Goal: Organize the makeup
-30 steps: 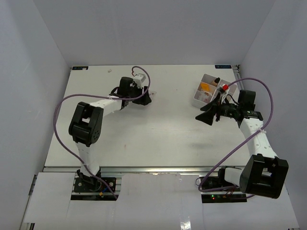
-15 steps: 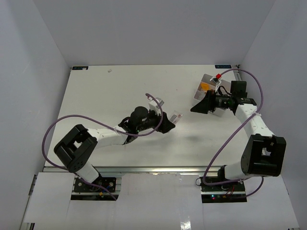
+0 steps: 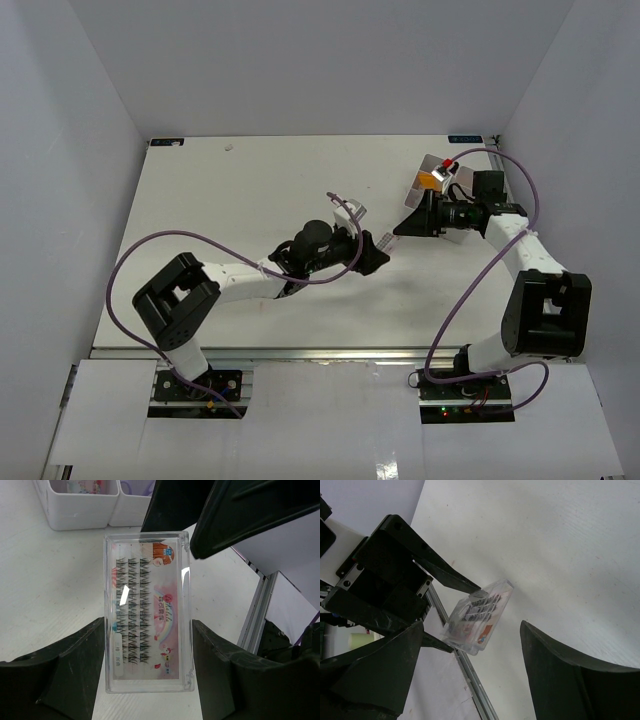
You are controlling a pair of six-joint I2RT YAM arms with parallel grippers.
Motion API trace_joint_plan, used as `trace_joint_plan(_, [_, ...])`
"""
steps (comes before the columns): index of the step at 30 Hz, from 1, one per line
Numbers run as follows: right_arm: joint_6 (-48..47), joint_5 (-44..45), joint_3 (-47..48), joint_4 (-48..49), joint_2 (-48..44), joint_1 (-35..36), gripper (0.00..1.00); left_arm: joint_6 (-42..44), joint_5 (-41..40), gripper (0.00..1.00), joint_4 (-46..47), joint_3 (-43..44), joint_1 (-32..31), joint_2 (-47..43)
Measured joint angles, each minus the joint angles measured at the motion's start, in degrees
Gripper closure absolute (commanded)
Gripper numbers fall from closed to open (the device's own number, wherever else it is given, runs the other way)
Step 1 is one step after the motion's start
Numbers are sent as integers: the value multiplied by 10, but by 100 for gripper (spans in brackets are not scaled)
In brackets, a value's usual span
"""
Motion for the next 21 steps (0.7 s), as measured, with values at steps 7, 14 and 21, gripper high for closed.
trace_joint_plan(7, [13, 13, 0, 0, 7, 6, 43, 11, -4, 82, -7, 38, -9, 32])
trace_joint_plan(14, [24, 18, 0, 0, 19, 3, 69, 36, -18, 81, -27, 66, -20, 38])
trace_joint_plan(21, [36, 19, 0, 0, 21, 1, 83, 86, -46, 75, -54, 84, -33, 49])
